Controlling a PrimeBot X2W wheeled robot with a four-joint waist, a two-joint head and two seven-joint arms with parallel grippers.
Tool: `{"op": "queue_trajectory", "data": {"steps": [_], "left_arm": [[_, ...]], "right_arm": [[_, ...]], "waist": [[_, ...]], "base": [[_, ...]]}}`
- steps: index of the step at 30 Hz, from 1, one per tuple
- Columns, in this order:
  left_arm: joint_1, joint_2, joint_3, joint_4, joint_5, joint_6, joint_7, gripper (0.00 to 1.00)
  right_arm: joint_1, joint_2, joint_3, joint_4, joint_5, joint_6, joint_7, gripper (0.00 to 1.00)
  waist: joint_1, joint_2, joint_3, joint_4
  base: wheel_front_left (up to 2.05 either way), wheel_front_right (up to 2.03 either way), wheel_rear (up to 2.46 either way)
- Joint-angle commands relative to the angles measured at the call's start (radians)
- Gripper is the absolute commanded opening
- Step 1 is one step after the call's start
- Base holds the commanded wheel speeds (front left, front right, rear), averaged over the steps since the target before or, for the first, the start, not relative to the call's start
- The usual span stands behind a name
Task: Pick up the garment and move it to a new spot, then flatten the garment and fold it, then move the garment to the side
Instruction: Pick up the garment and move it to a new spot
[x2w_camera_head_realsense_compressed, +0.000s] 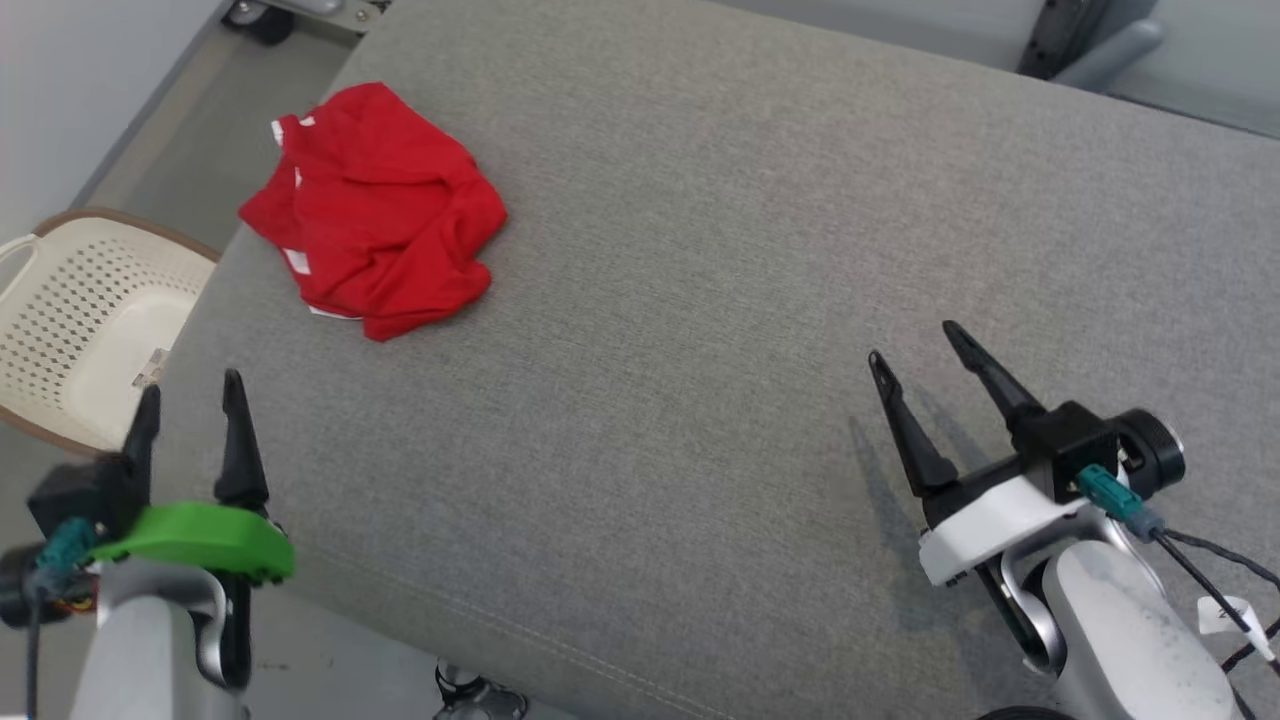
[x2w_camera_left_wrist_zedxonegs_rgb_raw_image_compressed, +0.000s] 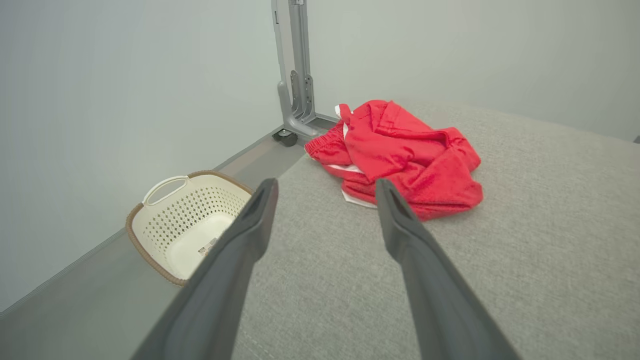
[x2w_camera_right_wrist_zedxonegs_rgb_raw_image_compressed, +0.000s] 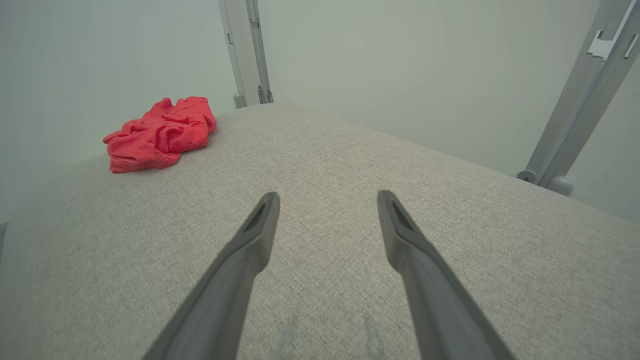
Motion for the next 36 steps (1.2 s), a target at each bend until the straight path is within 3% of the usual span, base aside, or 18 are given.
{"op": "queue_trajectory", "data": {"steps": [1, 13, 18, 22, 23, 24, 29, 36], "left_arm": [[-0.045, 0.018, 0.001, 0.013, -0.007, -0.004, 0.0, 1.0], [-0.334, 0.186, -0.167, 0.345, -0.251, -0.003, 0.014, 1.0], [-0.379, 0.225, -0.241, 0.438, -0.335, -0.004, 0.026, 1.0], [-0.409, 0.231, -0.239, 0.534, -0.373, -0.003, 0.031, 1.0], [-0.417, 0.23, -0.24, 0.55, -0.379, -0.003, 0.026, 0.35], [-0.424, 0.233, -0.242, 0.559, -0.381, -0.004, 0.023, 0.0], [-0.439, 0.25, -0.286, 0.52, -0.36, -0.004, 0.0, 0.0], [-0.41, 0.276, -0.354, 0.279, -0.318, -0.004, 0.0, 0.0]], "right_arm": [[-0.019, -0.017, 0.004, -0.018, -0.009, -0.001, -0.002, 1.0], [-0.075, -0.091, 0.021, -0.137, -0.007, -0.001, -0.002, 1.0], [-0.074, -0.102, 0.0, -0.149, -0.004, -0.001, -0.002, 1.0], [-0.063, -0.101, -0.014, -0.152, -0.006, -0.001, -0.002, 1.0], [-0.062, -0.099, -0.015, -0.151, -0.005, -0.001, -0.002, 1.0], [-0.061, -0.094, -0.017, -0.148, -0.003, -0.001, -0.002, 1.0], [-0.059, -0.06, -0.025, -0.134, 0.009, -0.001, -0.002, 1.0], [-0.031, 0.012, -0.037, -0.106, 0.026, -0.001, -0.002, 1.0]], "waist": [[0.0, -0.0001, 0.104, -0.1], [0.0, -0.0001, 0.232, -0.249], [0.0, -0.0001, 0.257, -0.286], [0.0, -0.0001, 0.265, -0.302], [0.0, -0.0001, 0.263, -0.305], [0.0, -0.0001, 0.259, -0.308], [0.0, -0.0001, 0.219, -0.32], [0.0, -0.0001, 0.122, -0.336]], "base": [[0.0, 0.0, 0.0], [0.0, 0.0, 0.0], [0.0, 0.0, 0.0], [0.0, 0.0, 0.0], [0.0, 0.0, 0.0], [0.0, 0.0, 0.0], [0.0, 0.0, 0.0], [0.0, 0.0, 0.0]]}}
